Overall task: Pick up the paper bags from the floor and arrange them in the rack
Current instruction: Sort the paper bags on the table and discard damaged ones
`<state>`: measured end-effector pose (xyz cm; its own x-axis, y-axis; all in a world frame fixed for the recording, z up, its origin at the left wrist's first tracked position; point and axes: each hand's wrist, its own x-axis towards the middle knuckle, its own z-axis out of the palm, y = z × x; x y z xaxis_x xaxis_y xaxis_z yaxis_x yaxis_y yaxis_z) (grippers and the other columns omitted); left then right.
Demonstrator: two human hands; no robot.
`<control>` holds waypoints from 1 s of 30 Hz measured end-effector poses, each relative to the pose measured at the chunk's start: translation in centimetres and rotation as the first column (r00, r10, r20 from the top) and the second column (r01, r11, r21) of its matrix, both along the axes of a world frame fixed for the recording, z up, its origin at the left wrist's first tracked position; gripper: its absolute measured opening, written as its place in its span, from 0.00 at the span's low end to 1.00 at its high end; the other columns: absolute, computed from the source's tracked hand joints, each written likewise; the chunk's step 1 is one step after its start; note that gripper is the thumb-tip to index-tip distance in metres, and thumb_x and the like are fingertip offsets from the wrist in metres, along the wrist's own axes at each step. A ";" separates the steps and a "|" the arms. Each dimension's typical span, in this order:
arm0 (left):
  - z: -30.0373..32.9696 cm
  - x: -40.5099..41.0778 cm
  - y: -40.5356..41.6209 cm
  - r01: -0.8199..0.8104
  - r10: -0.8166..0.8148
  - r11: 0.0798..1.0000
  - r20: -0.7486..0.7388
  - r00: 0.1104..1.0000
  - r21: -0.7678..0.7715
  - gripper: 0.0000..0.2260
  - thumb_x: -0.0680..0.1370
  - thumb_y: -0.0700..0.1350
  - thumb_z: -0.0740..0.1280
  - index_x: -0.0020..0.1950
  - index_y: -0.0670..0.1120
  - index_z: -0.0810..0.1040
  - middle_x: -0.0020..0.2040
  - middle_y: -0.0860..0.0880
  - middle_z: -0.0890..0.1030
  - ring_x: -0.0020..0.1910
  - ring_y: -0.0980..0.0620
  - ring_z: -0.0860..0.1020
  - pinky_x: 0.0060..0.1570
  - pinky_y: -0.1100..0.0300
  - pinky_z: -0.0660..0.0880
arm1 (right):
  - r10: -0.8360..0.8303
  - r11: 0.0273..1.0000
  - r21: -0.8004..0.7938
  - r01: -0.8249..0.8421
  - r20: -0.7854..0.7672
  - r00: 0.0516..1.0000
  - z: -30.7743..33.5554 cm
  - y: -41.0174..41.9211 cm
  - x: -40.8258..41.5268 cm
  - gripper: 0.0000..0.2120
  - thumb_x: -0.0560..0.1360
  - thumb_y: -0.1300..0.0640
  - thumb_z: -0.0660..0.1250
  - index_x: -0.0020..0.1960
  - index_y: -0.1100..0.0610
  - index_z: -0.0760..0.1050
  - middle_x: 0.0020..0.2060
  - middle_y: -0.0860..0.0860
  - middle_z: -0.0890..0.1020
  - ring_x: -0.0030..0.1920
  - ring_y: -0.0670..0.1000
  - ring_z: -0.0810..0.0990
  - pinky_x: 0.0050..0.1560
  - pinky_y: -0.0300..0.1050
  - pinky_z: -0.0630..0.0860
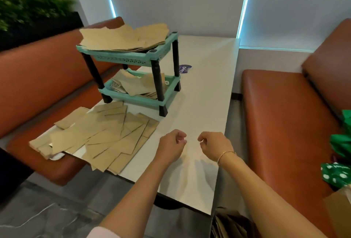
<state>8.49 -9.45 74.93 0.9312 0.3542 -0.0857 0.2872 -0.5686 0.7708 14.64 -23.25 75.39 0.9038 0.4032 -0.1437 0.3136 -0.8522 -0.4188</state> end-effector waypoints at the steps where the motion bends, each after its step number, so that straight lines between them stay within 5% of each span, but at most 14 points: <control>1: -0.1 -0.1 1.3 -0.007 0.007 1.000 -0.005 1.000 0.015 0.09 0.78 0.43 0.65 0.57 0.47 0.77 0.55 0.50 0.80 0.50 0.57 0.75 0.51 0.67 0.69 | 0.011 1.000 -0.005 -0.011 0.001 1.000 0.3 1.1 -0.1 0.15 0.77 0.58 0.57 0.60 0.50 0.76 0.56 0.50 0.80 0.55 0.53 0.78 0.56 0.45 0.75; 7: -0.1 -0.5 9.9 -0.153 0.156 0.984 -0.026 0.987 0.092 0.10 0.78 0.43 0.63 0.58 0.47 0.77 0.56 0.49 0.79 0.50 0.55 0.73 0.48 0.63 0.69 | 0.067 0.998 -0.020 -0.067 -0.019 0.998 1.2 7.9 -0.8 0.15 0.78 0.57 0.57 0.61 0.50 0.76 0.57 0.51 0.79 0.56 0.53 0.78 0.55 0.43 0.74; 10: -0.1 -0.4 13.9 -0.252 0.268 0.941 -0.045 0.962 0.228 0.12 0.77 0.44 0.63 0.60 0.49 0.76 0.60 0.49 0.76 0.57 0.50 0.71 0.54 0.58 0.70 | 0.072 0.997 -0.030 -0.072 -0.011 0.997 1.4 10.8 -1.0 0.15 0.78 0.57 0.57 0.61 0.49 0.76 0.57 0.51 0.79 0.56 0.53 0.78 0.55 0.43 0.74; 15: -1.2 0.0 19.4 -0.224 0.304 0.879 -0.133 0.943 0.420 0.27 0.73 0.56 0.68 0.68 0.48 0.68 0.66 0.46 0.70 0.65 0.47 0.64 0.63 0.55 0.65 | 0.069 0.996 -0.057 -0.069 0.001 0.998 1.6 14.0 -1.2 0.15 0.78 0.57 0.57 0.61 0.49 0.76 0.57 0.51 0.79 0.56 0.53 0.78 0.55 0.42 0.74; 22: -2.1 -0.1 25.5 -0.266 0.374 0.821 -0.123 0.919 0.505 0.28 0.74 0.58 0.67 0.69 0.46 0.67 0.68 0.45 0.69 0.65 0.46 0.65 0.65 0.52 0.64 | 0.044 0.995 -0.088 -0.042 0.021 0.999 1.4 16.8 -1.1 0.14 0.78 0.57 0.58 0.61 0.50 0.76 0.57 0.50 0.79 0.55 0.52 0.78 0.55 0.41 0.75; 30: -4.1 -1.0 30.1 -0.102 0.313 0.825 -0.299 0.901 0.556 0.34 0.73 0.67 0.58 0.73 0.49 0.62 0.72 0.46 0.65 0.71 0.45 0.63 0.69 0.45 0.57 | 0.053 0.990 -0.133 -0.049 0.029 0.998 1.2 19.3 -0.3 0.13 0.78 0.56 0.59 0.59 0.48 0.76 0.55 0.49 0.80 0.52 0.50 0.79 0.55 0.42 0.77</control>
<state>7.46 20.64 70.81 0.7671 0.6242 -0.1482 0.6414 -0.7417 0.1962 14.30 -3.90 76.55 0.8874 0.4284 -0.1700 0.3697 -0.8819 -0.2925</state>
